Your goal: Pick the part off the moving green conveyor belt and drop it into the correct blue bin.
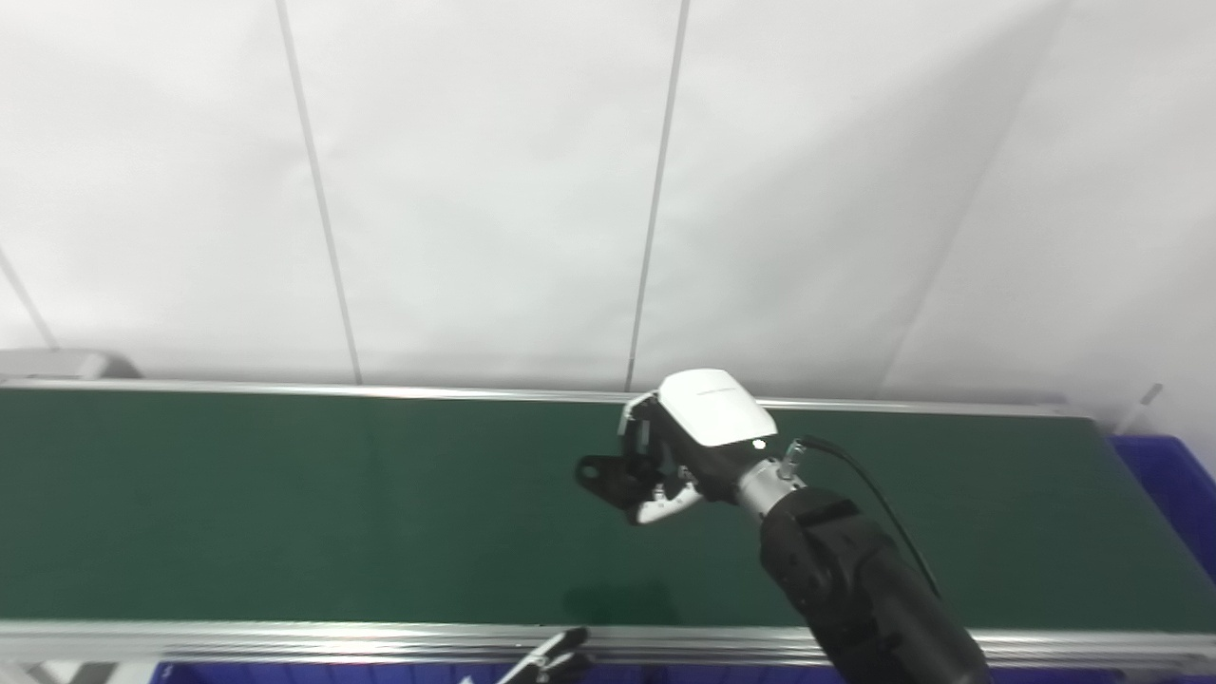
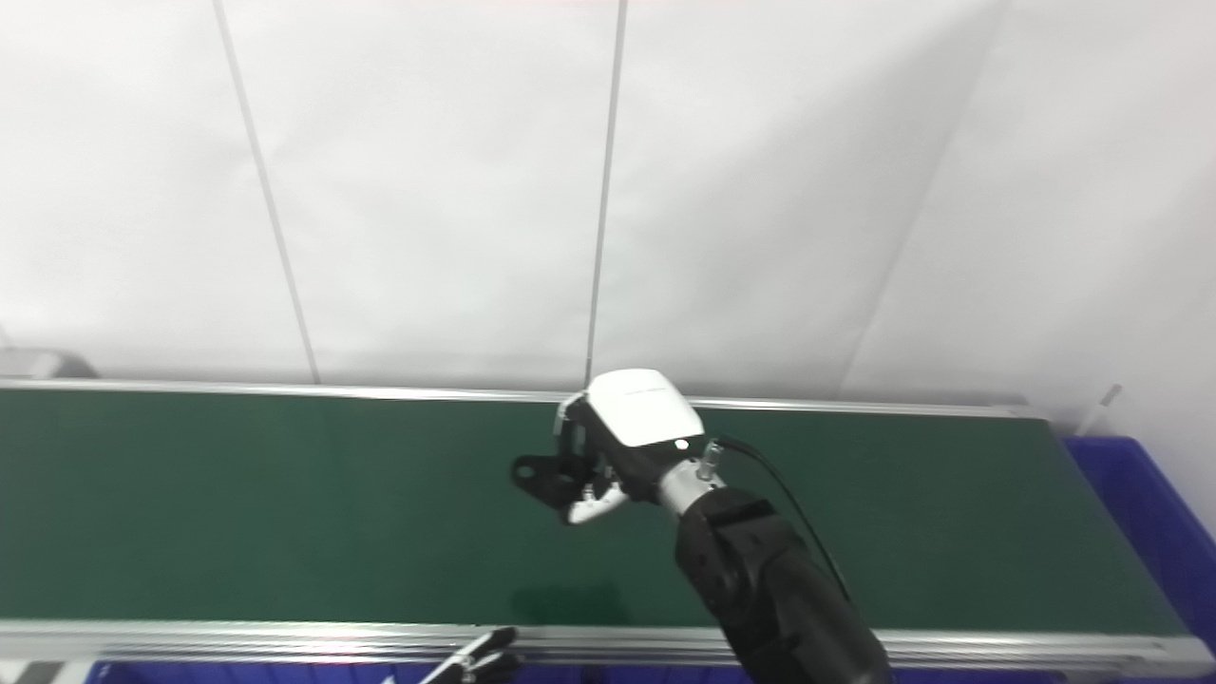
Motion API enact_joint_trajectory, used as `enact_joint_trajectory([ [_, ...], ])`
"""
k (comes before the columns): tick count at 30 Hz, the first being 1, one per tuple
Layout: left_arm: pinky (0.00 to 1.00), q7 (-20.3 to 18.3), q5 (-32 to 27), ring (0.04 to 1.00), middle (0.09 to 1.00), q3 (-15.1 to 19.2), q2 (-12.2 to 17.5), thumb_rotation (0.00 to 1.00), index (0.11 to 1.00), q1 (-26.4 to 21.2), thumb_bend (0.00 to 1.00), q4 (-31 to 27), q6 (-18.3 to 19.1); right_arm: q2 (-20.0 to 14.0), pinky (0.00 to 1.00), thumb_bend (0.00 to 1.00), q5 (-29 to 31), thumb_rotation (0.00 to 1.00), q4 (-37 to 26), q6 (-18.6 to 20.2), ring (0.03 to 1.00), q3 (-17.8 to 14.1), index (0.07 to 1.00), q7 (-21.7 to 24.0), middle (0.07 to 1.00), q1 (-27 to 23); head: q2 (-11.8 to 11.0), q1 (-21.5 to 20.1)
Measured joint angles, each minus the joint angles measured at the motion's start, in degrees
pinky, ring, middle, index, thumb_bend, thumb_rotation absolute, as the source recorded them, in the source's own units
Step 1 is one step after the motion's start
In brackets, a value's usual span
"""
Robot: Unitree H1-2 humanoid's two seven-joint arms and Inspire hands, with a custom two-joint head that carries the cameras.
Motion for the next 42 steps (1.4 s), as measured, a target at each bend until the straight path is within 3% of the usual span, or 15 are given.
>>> enact_joint_trajectory([
  [2, 0.89, -0.6, -0.7, 0.894, 0.884, 0.5, 0.6, 0.74, 0.941, 0.0, 0.83, -0.6, 0.8, -0.2, 0.18, 0.51, -0.6, 0.14, -2.8, 0.8, 0.245, -0.5, 0.49, 2.1, 0.34, 0.8, 2.0, -3.1],
  [4, 0.89, -1.1, -1.3, 0.891, 0.879, 0.9, 1.5, 0.74, 0.941, 0.1, 0.83, -1.9, 1.6, -0.7, 0.16, 0.51, -1.7, 0.14, -5.5, 1.3, 0.231, -1.3, 0.489, 4.3, 0.325, 1.8, 2.0, -3.1],
  [6, 0.88, -1.4, -2.1, 0.892, 0.876, 1.3, 2.1, 0.74, 0.941, 0.2, 0.82, -3.4, 2.2, -1.0, 0.17, 0.51, -2.4, 0.14, -8.3, 1.4, 0.233, -2.1, 0.489, 6.0, 0.325, 2.7, 4.7, -6.6],
  [9, 0.87, -2.6, -3.5, 0.897, 0.878, 1.9, 3.3, 0.74, 0.941, 0.2, 0.83, -6.0, 4.2, -1.2, 0.2, 0.51, -3.7, 0.15, -12.9, 1.8, 0.265, -3.4, 0.489, 9.9, 0.355, 4.1, 6.2, -8.4],
  [11, 0.86, -3.2, -4.5, 0.893, 0.879, 2.4, 4.0, 0.74, 0.943, 0.2, 0.82, -7.8, 5.7, -1.5, 0.21, 0.51, -4.3, 0.14, -15.5, 1.9, 0.281, -4.3, 0.488, 12.3, 0.37, 5.3, 9.3, -11.7],
  [14, 0.86, -3.7, -5.6, 0.888, 0.877, 3.5, 4.8, 0.74, 0.942, 0.0, 0.83, -9.3, 7.3, -2.5, 0.24, 0.51, -5.6, 0.15, -18.0, 1.9, 0.324, -5.2, 0.489, 15.9, 0.414, 7.0, 11.1, -13.4],
  [19, 0.81, -4.2, -5.7, 0.863, 0.861, 4.8, 6.1, 0.77, 0.933, -1.2, 0.84, -11.3, 8.8, -3.1, 0.18, 0.51, -7.5, 0.15, -21.6, 1.8, 0.241, -6.6, 0.49, 21.4, 0.329, 9.0, 14.4, -16.6],
  [24, 0.8, -4.5, -6.9, 0.859, 0.853, 5.6, 6.1, 0.78, 0.934, -2.5, 0.86, -11.5, 8.8, -3.2, 0.17, 0.51, -8.1, 0.14, -26.5, 1.9, 0.242, -8.6, 0.49, 26.6, 0.334, 12.2, 15.5, -17.5],
  [33, 0.8, -5.1, -7.5, 0.863, 0.852, 6.4, 6.8, 0.79, 0.933, -2.8, 0.91, -11.6, 10.0, -5.0, 0.16, 0.51, -8.1, 0.15, -34.0, 1.7, 0.231, -14.0, 0.49, 30.7, 0.31, 24.0, 16.6, -19.5],
  [42, 0.78, -5.7, -8.2, 0.858, 0.851, 6.9, 7.6, 0.8, 0.933, -3.5, 0.9, -11.7, 10.8, -6.1, 0.2, 0.51, -10.3, 0.15, -36.9, 0.7, 0.276, -16.5, 0.489, 34.1, 0.363, 30.5, 17.4, -20.0],
])
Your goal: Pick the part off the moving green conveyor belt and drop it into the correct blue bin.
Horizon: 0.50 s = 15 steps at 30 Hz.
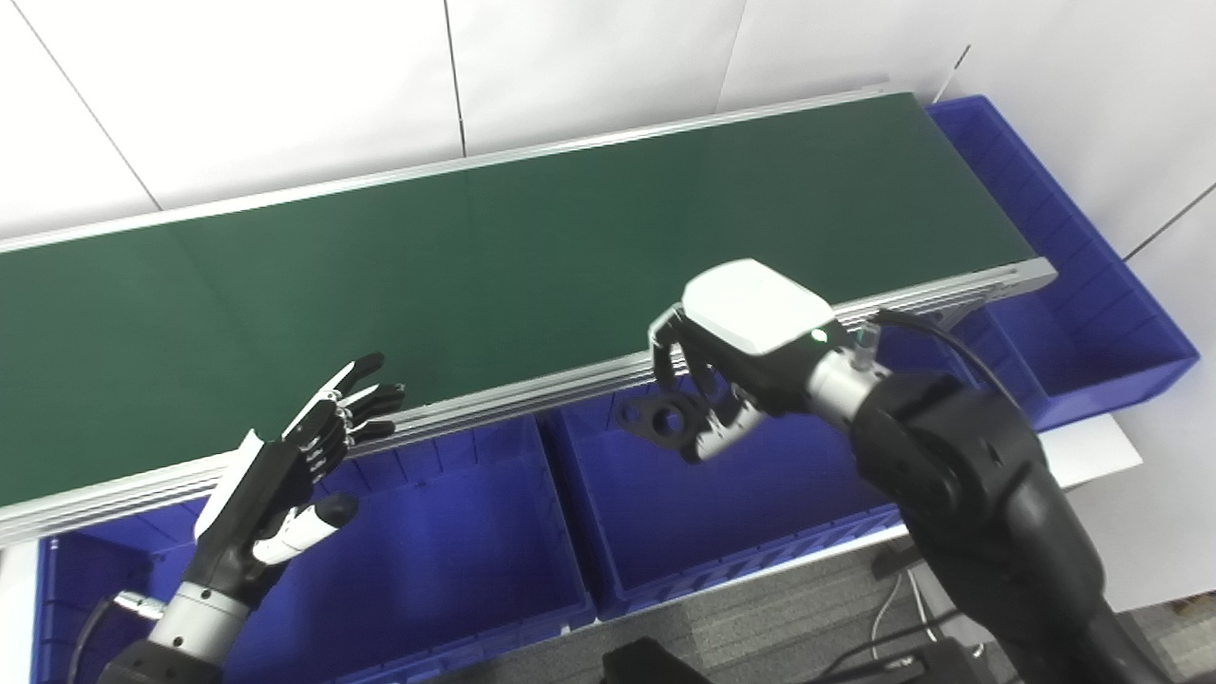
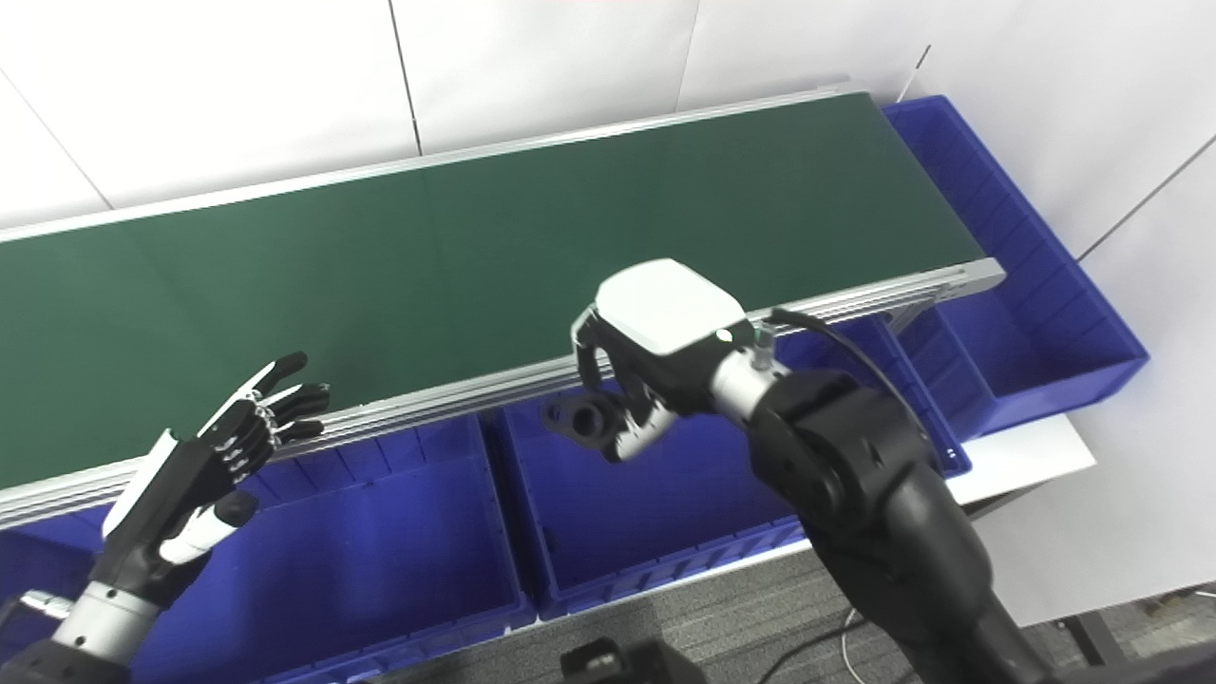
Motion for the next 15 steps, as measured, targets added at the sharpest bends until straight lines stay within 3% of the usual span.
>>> enact_joint_trajectory([
  [5, 0.79, 0.0, 0.0, 0.863, 0.853, -0.1, 0.0, 0.8, 0.934, 0.0, 0.91, 0.0, 0.0, 0.1, 0.19, 0.51, -2.2, 0.15, 3.5, -1.5, 0.26, -0.2, 0.491, -1.2, 0.35, 2.6, 0.1, 0.3],
  [6, 0.79, 0.0, 0.0, 0.863, 0.853, 0.0, 0.0, 0.8, 0.935, 0.0, 0.91, 0.0, 0.0, 0.3, 0.25, 0.51, -3.0, 0.15, 4.6, -2.0, 0.324, -0.3, 0.492, -2.1, 0.399, 3.2, 0.2, 0.6],
  [7, 0.79, 0.0, 0.0, 0.86, 0.852, 0.0, 0.0, 0.8, 0.934, 0.0, 0.91, 0.0, 0.0, 0.4, 0.43, 0.56, -3.8, 0.25, 5.4, -2.5, 0.509, -0.3, 0.531, -3.2, 0.554, 3.7, 0.2, 0.7],
  [8, 0.78, 0.0, 0.0, 0.857, 0.851, 0.0, 0.0, 0.8, 0.933, 0.0, 0.9, 0.0, 0.0, 0.6, 0.58, 0.71, -4.8, 0.52, 6.3, -3.1, 0.649, -0.2, 0.651, -4.1, 0.686, 4.3, 0.3, 0.8],
  [9, 0.78, 0.0, 0.1, 0.857, 0.851, 0.0, 0.0, 0.8, 0.933, 0.0, 0.9, 0.0, 0.0, 0.7, 0.6, 0.73, -6.0, 0.56, 6.9, -3.8, 0.666, 0.1, 0.668, -4.9, 0.703, 4.8, 0.3, 0.8],
  [11, 0.79, 0.0, 0.1, 0.861, 0.856, 0.0, 0.0, 0.79, 0.935, 0.0, 0.9, -0.2, 0.0, 0.7, 0.71, 0.83, -8.7, 0.74, 7.8, -5.5, 0.749, 0.6, 0.76, -5.3, 0.782, 5.3, 0.4, 0.8],
  [15, 0.8, 0.0, 0.0, 0.869, 0.86, -0.1, 0.0, 0.78, 0.938, 0.0, 0.9, -1.5, 0.2, 1.0, 0.81, 0.89, -11.2, 0.85, 8.6, -6.9, 0.808, 1.1, 0.807, -5.7, 0.84, 5.3, 0.4, 1.1],
])
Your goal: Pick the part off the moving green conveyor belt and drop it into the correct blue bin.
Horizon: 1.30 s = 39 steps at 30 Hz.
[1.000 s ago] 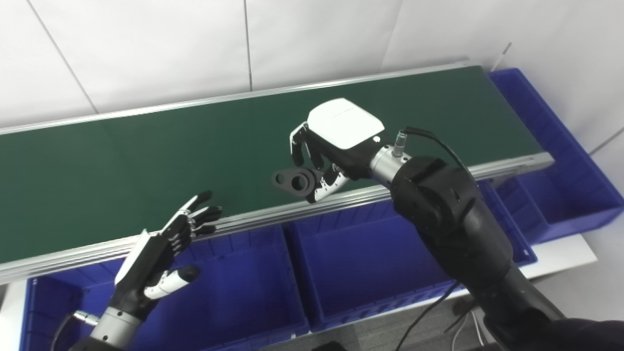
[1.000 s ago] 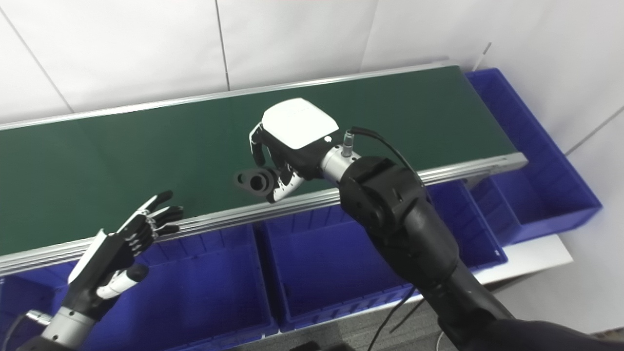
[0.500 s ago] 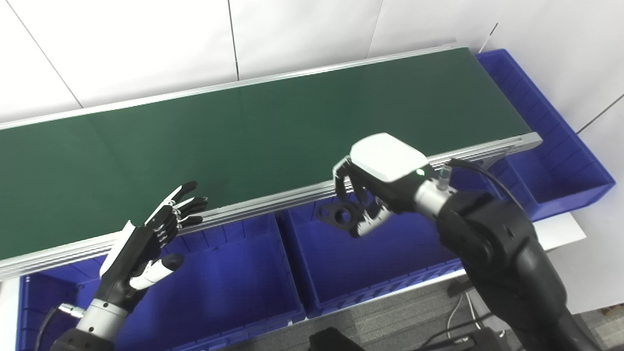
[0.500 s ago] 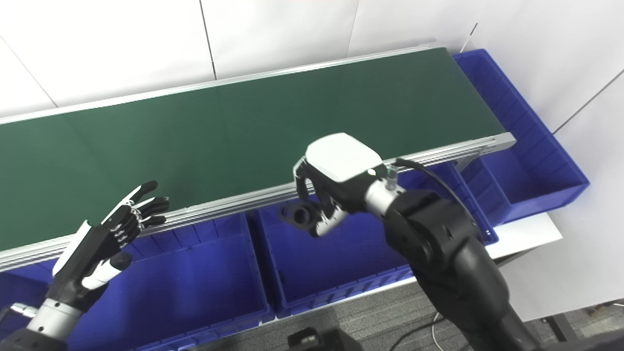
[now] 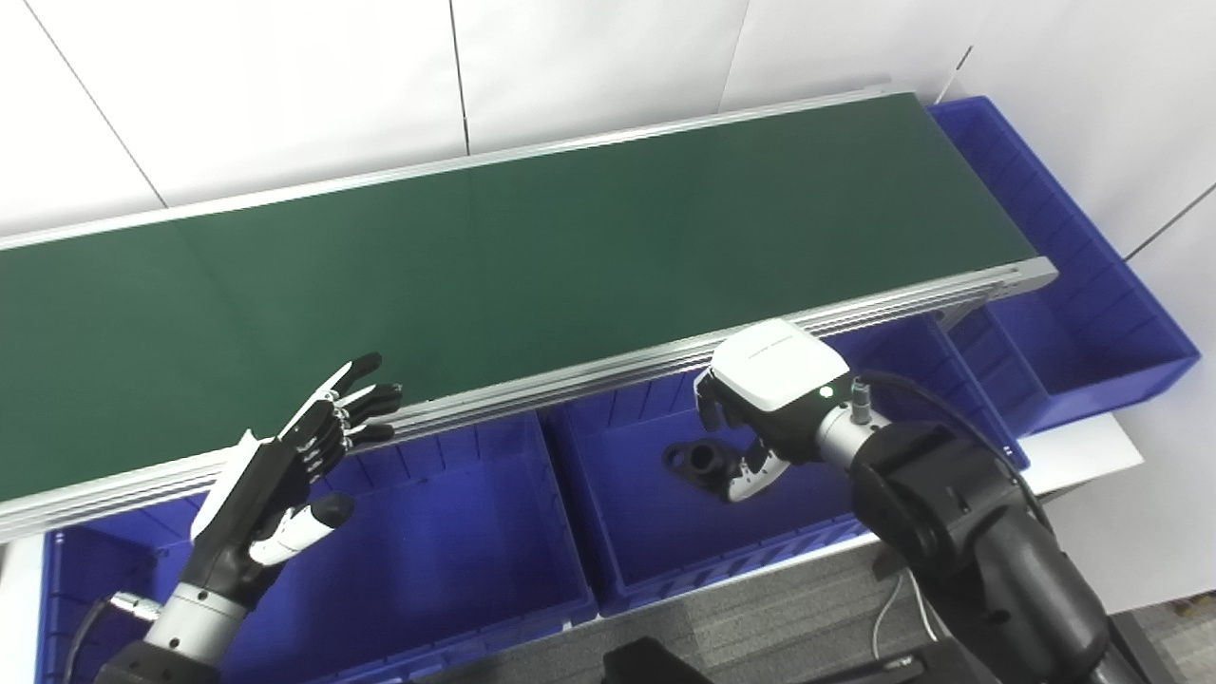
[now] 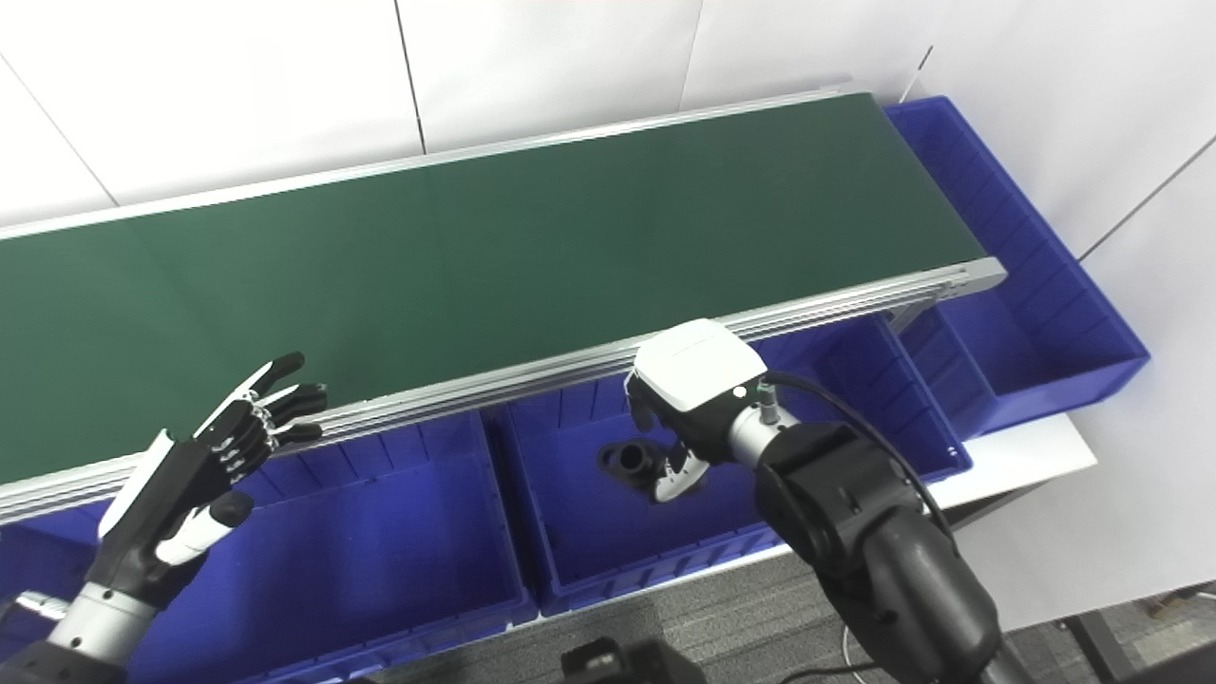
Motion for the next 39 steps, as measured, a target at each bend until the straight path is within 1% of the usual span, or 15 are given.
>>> enact_joint_trajectory([
  [4, 0.81, 0.0, 0.0, 0.872, 0.86, -0.1, 0.0, 0.77, 0.939, 0.0, 0.9, -0.2, 1.0, 0.5, 0.87, 0.91, -0.8, 0.9, 0.7, -1.0, 0.844, 0.0, 0.858, -0.3, 0.867, 0.0, -0.1, 0.6],
  [13, 0.81, 0.0, 0.0, 0.867, 0.855, -0.2, -0.1, 0.77, 0.939, 0.0, 0.89, -0.4, 1.7, 1.3, 0.87, 0.94, -0.7, 0.88, 1.0, -1.3, 0.842, -0.3, 0.86, -0.3, 0.865, -0.1, -0.2, 1.3],
  [17, 0.8, 0.0, 0.0, 0.864, 0.853, -0.2, -0.2, 0.77, 0.937, 0.1, 0.89, -0.4, 1.7, 1.7, 0.79, 0.94, 1.3, 0.85, 1.0, -1.3, 0.812, -1.0, 0.83, -0.4, 0.842, -0.2, -0.5, 3.5],
  [18, 0.79, 0.1, 0.1, 0.861, 0.851, -0.3, -0.3, 0.77, 0.937, 0.1, 0.88, -0.4, 1.7, 2.1, 0.71, 0.93, 3.6, 0.83, 1.0, -1.3, 0.772, -1.8, 0.801, -1.2, 0.811, -0.1, -0.7, 4.4],
  [19, 0.79, 0.1, 0.1, 0.861, 0.851, -0.4, -0.3, 0.77, 0.937, 0.2, 0.88, -0.4, 1.7, 2.6, 0.71, 0.93, 5.5, 0.83, 0.9, -1.3, 0.772, -2.5, 0.801, -2.6, 0.811, 0.0, -0.7, 4.4],
  [20, 0.78, 0.1, 0.3, 0.857, 0.849, -0.6, -0.4, 0.78, 0.935, 0.2, 0.87, -0.4, 1.7, 3.2, 0.62, 0.9, 8.0, 0.76, 1.0, -1.3, 0.71, -3.2, 0.771, -4.1, 0.758, 0.1, -1.1, 6.9],
  [22, 0.8, 0.2, 0.6, 0.86, 0.849, -1.1, -0.8, 0.78, 0.931, 0.4, 0.87, -0.4, 1.7, 5.2, 0.55, 0.85, 14.6, 0.71, 1.2, -1.4, 0.645, -5.5, 0.739, -9.8, 0.7, 1.1, -1.3, 8.5],
  [23, 0.8, 0.3, 0.8, 0.86, 0.849, -1.3, -1.1, 0.77, 0.929, 0.6, 0.87, -0.5, 1.7, 6.3, 0.52, 0.8, 17.9, 0.64, 1.6, -1.9, 0.609, -6.4, 0.716, -13.0, 0.67, 1.7, -1.4, 9.0],
  [25, 0.82, 0.3, 1.5, 0.862, 0.851, -1.9, -1.8, 0.77, 0.927, 1.3, 0.87, -0.4, 1.7, 8.6, 0.51, 0.76, 24.1, 0.58, 3.3, -3.3, 0.589, -7.2, 0.697, -19.6, 0.65, 2.9, -2.5, 12.6],
  [27, 0.83, 0.4, 2.0, 0.866, 0.853, -2.6, -2.5, 0.75, 0.925, 2.0, 0.86, -0.4, 1.7, 11.2, 0.5, 0.73, 29.7, 0.58, 5.1, -3.5, 0.581, -7.8, 0.68, -23.7, 0.648, 4.0, -6.2, 18.3],
  [29, 0.85, 0.7, 2.8, 0.874, 0.86, -3.0, -3.3, 0.73, 0.929, 2.7, 0.86, -0.2, 1.7, 14.8, 0.48, 0.71, 35.7, 0.53, 7.0, -3.5, 0.564, -8.6, 0.661, -27.4, 0.64, 5.3, -6.2, 18.4],
  [31, 0.86, 1.0, 3.2, 0.879, 0.865, -3.3, -3.9, 0.73, 0.932, 3.3, 0.86, 0.2, 1.7, 19.0, 0.47, 0.68, 42.9, 0.49, 9.2, -3.5, 0.557, -9.7, 0.65, -31.1, 0.636, 6.4, -10.0, 22.6],
  [33, 0.87, 1.3, 4.0, 0.881, 0.865, -4.0, -4.4, 0.73, 0.933, 3.7, 0.85, 1.3, 1.5, 23.1, 0.48, 0.64, 49.8, 0.5, 12.6, -4.2, 0.571, -10.1, 0.655, -34.6, 0.65, 7.0, -11.5, 23.6],
  [36, 0.86, 1.6, 5.6, 0.881, 0.868, -5.0, -5.4, 0.73, 0.937, 4.4, 0.83, 2.9, 1.1, 27.5, 0.55, 0.63, 57.5, 0.67, 21.2, -9.6, 0.63, -10.3, 0.7, -39.8, 0.71, 7.4, -13.4, 24.5],
  [39, 0.86, 2.5, 7.1, 0.879, 0.867, -5.7, -6.4, 0.72, 0.936, 4.8, 0.83, 4.3, 0.1, 27.4, 0.56, 0.63, 59.4, 0.66, 30.9, -15.5, 0.644, -9.6, 0.709, -42.6, 0.73, 7.4, -14.5, 25.3],
])
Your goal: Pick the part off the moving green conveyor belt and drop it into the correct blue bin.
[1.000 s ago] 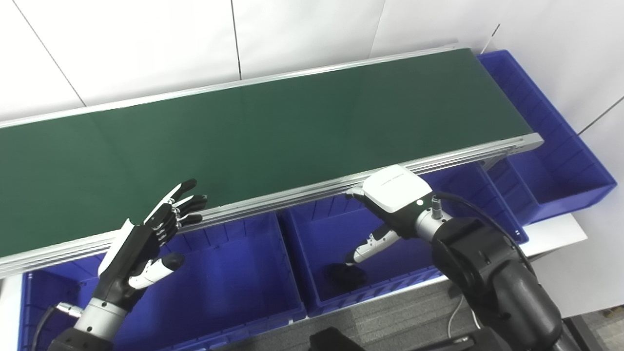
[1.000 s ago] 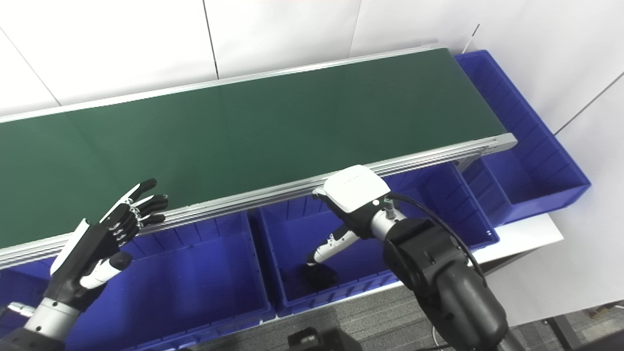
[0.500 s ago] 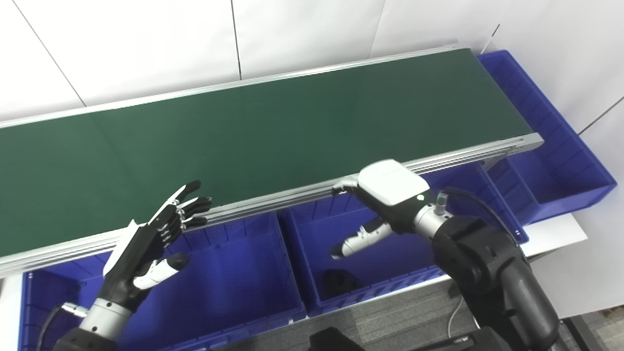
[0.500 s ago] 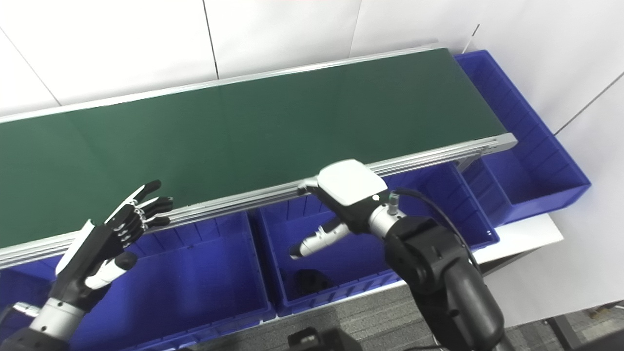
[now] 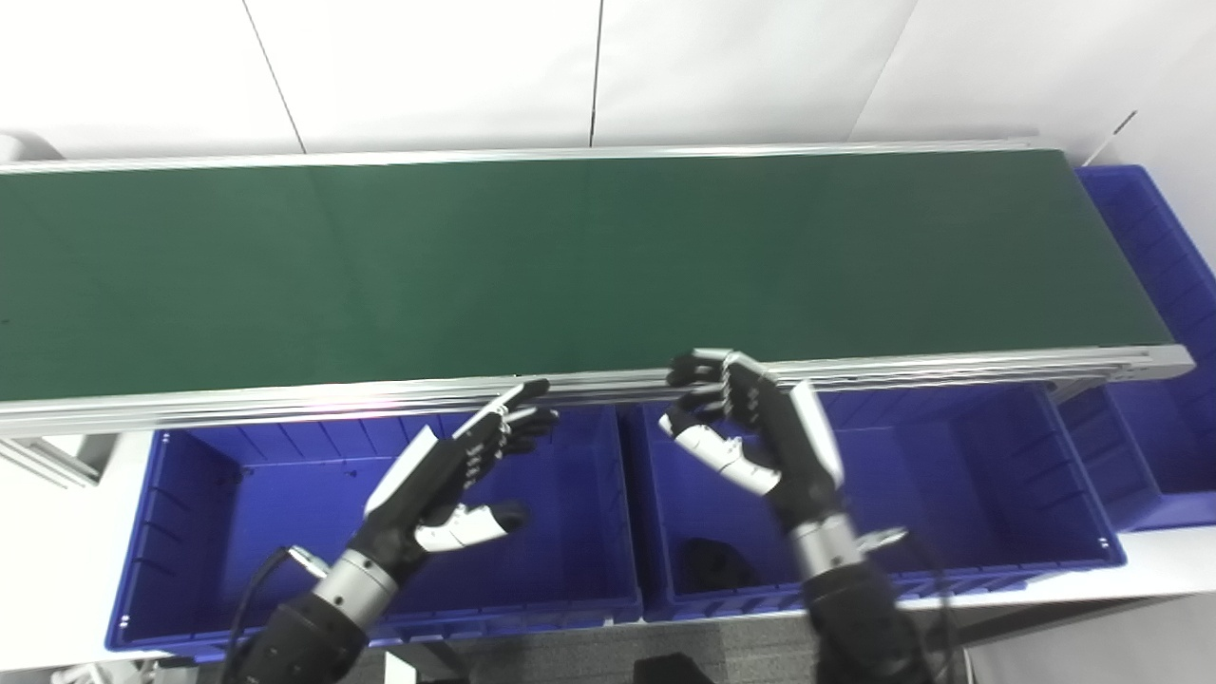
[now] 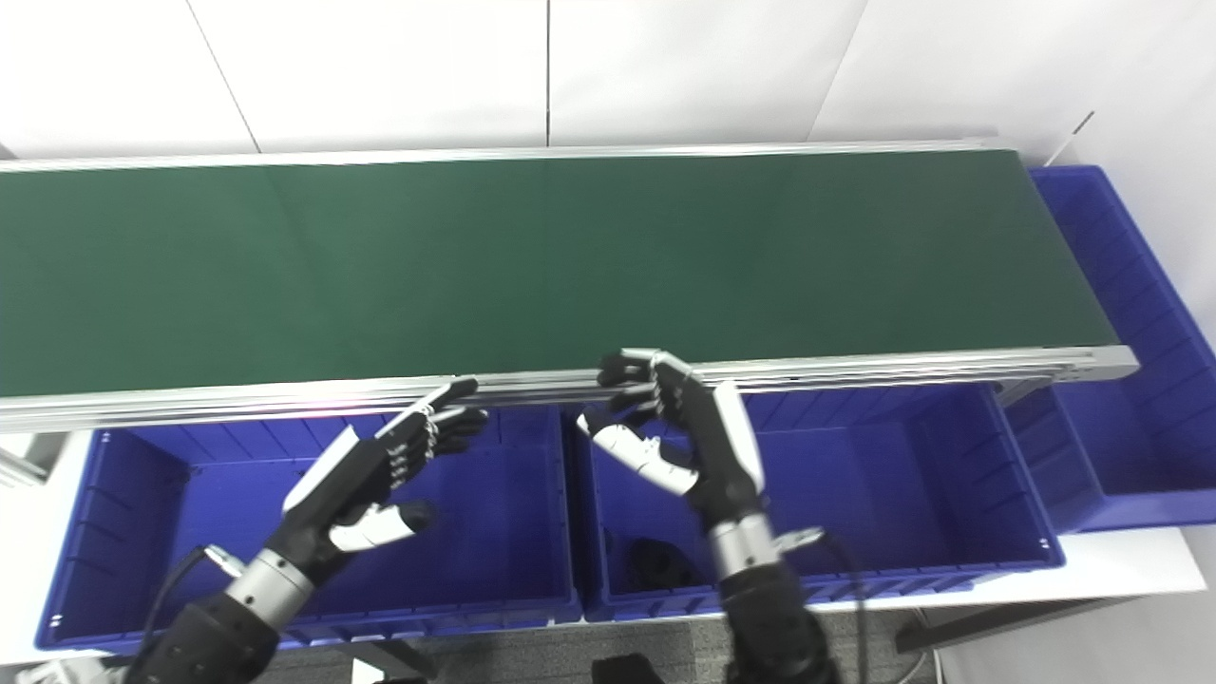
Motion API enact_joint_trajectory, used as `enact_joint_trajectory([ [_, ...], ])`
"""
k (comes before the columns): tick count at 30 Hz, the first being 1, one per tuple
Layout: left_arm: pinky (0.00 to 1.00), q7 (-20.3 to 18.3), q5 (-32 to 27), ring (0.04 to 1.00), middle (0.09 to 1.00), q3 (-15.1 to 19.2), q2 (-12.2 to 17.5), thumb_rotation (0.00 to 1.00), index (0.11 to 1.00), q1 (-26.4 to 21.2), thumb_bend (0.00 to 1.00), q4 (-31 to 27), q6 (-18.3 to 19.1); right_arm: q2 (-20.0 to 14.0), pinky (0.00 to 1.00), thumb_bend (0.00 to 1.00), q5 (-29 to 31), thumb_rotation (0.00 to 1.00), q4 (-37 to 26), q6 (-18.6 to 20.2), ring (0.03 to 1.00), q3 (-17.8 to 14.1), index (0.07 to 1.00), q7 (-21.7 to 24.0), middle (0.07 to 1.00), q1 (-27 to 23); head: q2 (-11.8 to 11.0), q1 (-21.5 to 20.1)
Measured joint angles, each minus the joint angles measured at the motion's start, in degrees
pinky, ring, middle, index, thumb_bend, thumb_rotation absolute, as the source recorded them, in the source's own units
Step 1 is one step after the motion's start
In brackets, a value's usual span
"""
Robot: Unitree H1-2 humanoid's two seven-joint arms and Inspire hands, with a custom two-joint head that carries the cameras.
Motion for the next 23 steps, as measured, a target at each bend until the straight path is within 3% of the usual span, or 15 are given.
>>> enact_joint_trajectory([
  [5, 0.86, 1.0, 0.7, 0.872, 0.863, 0.0, -0.3, 0.71, 0.929, 0.0, 0.85, 2.0, -1.2, -5.6, 0.57, 0.63, 1.5, 0.72, 8.7, -9.5, 0.648, -0.1, 0.705, -2.0, 0.723, -1.2, -0.8, 1.2],
  [8, 0.87, 1.4, 1.3, 0.873, 0.861, 0.0, -0.4, 0.71, 0.928, 0.0, 0.85, 2.2, -1.7, -6.0, 0.58, 0.64, 2.7, 0.77, 10.8, -12.2, 0.652, 0.1, 0.719, -3.9, 0.719, -2.0, -1.2, 1.5],
  [16, 0.88, 1.3, 1.3, 0.877, 0.864, -0.2, -0.7, 0.71, 0.93, 0.1, 0.84, 3.8, -3.5, -6.0, 0.6, 0.68, 2.8, 0.83, 12.7, -13.2, 0.655, 3.6, 0.737, -4.6, 0.726, -2.1, -2.2, 0.4],
  [18, 0.89, 1.3, 1.3, 0.882, 0.864, -0.2, -0.7, 0.7, 0.928, 0.1, 0.84, 4.1, -4.6, -6.3, 0.62, 0.71, 3.1, 0.86, 13.2, -13.3, 0.663, 3.6, 0.74, -4.6, 0.729, -2.2, -4.9, 1.1],
  [23, 0.89, 1.3, 1.3, 0.878, 0.862, -0.3, -0.6, 0.69, 0.926, 0.1, 0.85, 6.4, -5.8, -6.7, 0.61, 0.71, 3.4, 0.91, 15.2, -13.7, 0.658, 4.3, 0.74, -4.8, 0.733, -2.2, -6.3, 1.6],
])
